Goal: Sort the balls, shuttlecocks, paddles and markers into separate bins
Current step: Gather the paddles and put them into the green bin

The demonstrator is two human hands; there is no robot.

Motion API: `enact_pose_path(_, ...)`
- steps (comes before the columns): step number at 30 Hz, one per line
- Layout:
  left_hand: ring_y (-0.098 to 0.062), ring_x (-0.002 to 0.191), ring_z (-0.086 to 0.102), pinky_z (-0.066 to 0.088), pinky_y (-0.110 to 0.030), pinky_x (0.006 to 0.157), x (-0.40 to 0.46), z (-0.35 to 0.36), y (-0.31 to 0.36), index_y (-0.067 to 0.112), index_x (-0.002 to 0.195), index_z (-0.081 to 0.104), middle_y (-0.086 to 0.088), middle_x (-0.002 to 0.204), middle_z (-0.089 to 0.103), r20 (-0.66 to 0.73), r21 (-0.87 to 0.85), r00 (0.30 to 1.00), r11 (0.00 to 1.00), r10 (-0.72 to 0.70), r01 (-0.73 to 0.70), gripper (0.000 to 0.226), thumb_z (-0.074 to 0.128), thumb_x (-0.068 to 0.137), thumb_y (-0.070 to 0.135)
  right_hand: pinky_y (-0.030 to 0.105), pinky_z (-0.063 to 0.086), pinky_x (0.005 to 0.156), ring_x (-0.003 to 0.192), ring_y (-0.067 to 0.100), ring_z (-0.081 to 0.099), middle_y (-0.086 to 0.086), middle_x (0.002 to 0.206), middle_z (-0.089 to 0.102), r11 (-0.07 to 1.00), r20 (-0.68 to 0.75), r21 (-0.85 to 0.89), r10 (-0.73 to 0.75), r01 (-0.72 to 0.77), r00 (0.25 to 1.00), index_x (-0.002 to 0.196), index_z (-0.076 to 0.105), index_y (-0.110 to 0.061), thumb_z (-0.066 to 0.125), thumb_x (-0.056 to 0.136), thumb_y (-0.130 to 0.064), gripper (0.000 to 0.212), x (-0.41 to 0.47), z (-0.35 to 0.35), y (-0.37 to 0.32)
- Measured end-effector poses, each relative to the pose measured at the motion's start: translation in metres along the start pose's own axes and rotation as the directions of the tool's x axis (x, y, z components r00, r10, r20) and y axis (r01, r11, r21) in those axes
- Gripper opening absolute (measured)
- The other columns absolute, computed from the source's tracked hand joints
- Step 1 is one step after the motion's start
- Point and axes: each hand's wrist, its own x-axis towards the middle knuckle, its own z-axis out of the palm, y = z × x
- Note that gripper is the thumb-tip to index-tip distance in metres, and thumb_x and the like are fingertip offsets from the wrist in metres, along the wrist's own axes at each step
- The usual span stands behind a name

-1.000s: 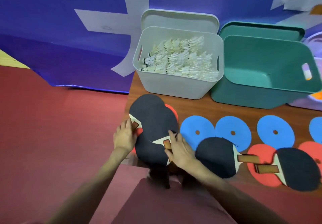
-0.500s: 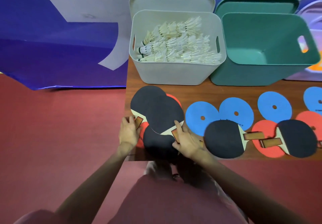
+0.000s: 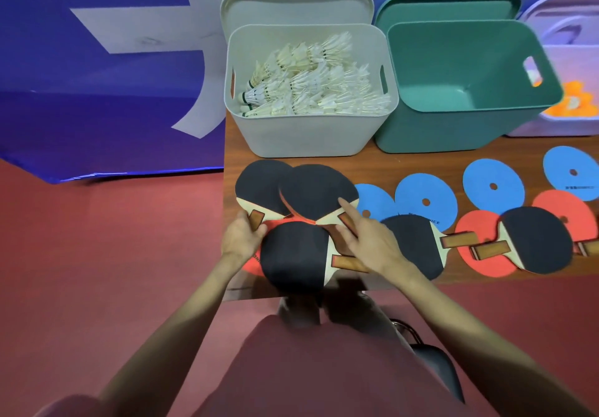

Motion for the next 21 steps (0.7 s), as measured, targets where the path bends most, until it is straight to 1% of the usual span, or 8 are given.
enact_pose_path(4,-0.038,0.08,0.059,0.033,-0.033,0.06,-0.019,-0.007,0.008,0.011,0.088,0.047,-0.011,0.078,0.06,-0.034,-0.029,0.994,0.994,0.108,-0.109,0.022,0.065,0.082,0.021,0.035,0.046,0.064,0.07,0.026,0.061,-0.004,0.065,0.055,0.974,-0.164,0.228,0.04,-0.001,0.986,0.147,0.025,-0.035,0.043,0.097,-0.04,0.053,-0.029,-0.011,0.03)
enact_pose_path(5,-0.037,0.075,0.056,0.032,-0.033,0.059,-0.026,-0.007,0.011,0.013,0.086,0.045,-0.006,0.074,0.056,-0.038,-0.023,0.989,0.989,0.146,-0.147,0.022,0.066,0.081,0.02,0.036,0.047,0.065,0.07,0.024,0.062,-0.004,0.066,0.058,0.961,-0.206,0.277,0.054,0.005,0.977,0.146,0.027,-0.036,0.045,0.096,-0.04,0.053,-0.036,-0.013,0.037)
enact_pose_path(7,-0.032,0.069,0.05,0.032,-0.033,0.059,-0.04,-0.006,0.023,0.015,0.086,0.045,-0.002,0.072,0.054,-0.049,-0.015,0.97,0.971,0.238,-0.239,0.021,0.065,0.08,0.016,0.041,0.051,0.074,0.084,0.025,0.065,0.004,0.084,0.069,0.941,-0.287,0.337,0.106,-0.003,0.952,0.145,0.029,-0.039,0.048,0.095,-0.039,0.053,-0.049,-0.019,0.051)
enact_pose_path(9,-0.028,0.066,0.047,0.028,-0.032,0.057,-0.05,-0.004,0.04,0.012,0.091,0.049,-0.004,0.071,0.055,-0.054,-0.005,0.951,0.952,0.305,-0.305,0.019,0.064,0.08,0.014,0.04,0.051,0.077,0.091,0.023,0.064,0.0,0.091,0.069,0.934,-0.372,0.356,0.155,-0.013,0.915,0.144,0.03,-0.04,0.049,0.095,-0.038,0.052,-0.059,-0.025,0.062)
enact_pose_path(12,-0.026,0.059,0.042,0.022,-0.032,0.054,-0.057,-0.001,0.07,0.012,0.087,0.047,-0.001,0.061,0.049,-0.058,-0.012,0.915,0.916,0.399,-0.4,0.019,0.064,0.081,0.014,0.035,0.046,0.062,0.061,0.012,0.053,-0.015,0.059,0.047,0.916,-0.465,0.4,0.215,-0.013,0.859,0.144,0.032,-0.038,0.049,0.095,-0.039,0.052,-0.065,-0.036,0.082)
enact_pose_path(14,-0.025,0.055,0.037,0.024,-0.035,0.052,-0.058,-0.001,0.095,0.014,0.081,0.042,0.003,0.055,0.042,-0.06,-0.06,0.877,0.876,0.476,-0.479,0.022,0.064,0.08,0.021,0.039,0.048,0.06,0.053,0.01,0.048,-0.011,0.051,0.039,0.899,-0.497,0.438,0.26,-0.019,0.828,0.145,0.031,-0.037,0.049,0.095,-0.04,0.053,-0.063,-0.049,0.099)
enact_pose_path(17,-0.018,0.054,0.039,0.028,-0.035,0.053,-0.055,-0.004,0.141,0.013,0.082,0.044,0.004,0.059,0.045,-0.076,-0.093,0.818,0.813,0.57,-0.575,0.023,0.056,0.072,0.031,0.046,0.053,0.067,0.064,0.02,0.062,-0.01,0.062,0.052,0.868,-0.509,0.495,0.306,-0.017,0.805,0.144,0.027,-0.044,0.047,0.095,-0.044,0.053,-0.058,-0.075,0.12)
enact_pose_path(21,-0.026,0.058,0.046,0.034,-0.037,0.053,-0.035,-0.007,0.218,0.009,0.085,0.05,-0.001,0.065,0.052,-0.074,-0.071,0.756,0.752,0.651,-0.655,0.029,0.054,0.071,0.034,0.046,0.052,0.069,0.062,0.017,0.062,-0.008,0.06,0.047,0.849,-0.535,0.529,0.348,-0.017,0.77,0.142,0.029,-0.046,0.047,0.093,-0.047,0.052,-0.044,-0.115,0.148)
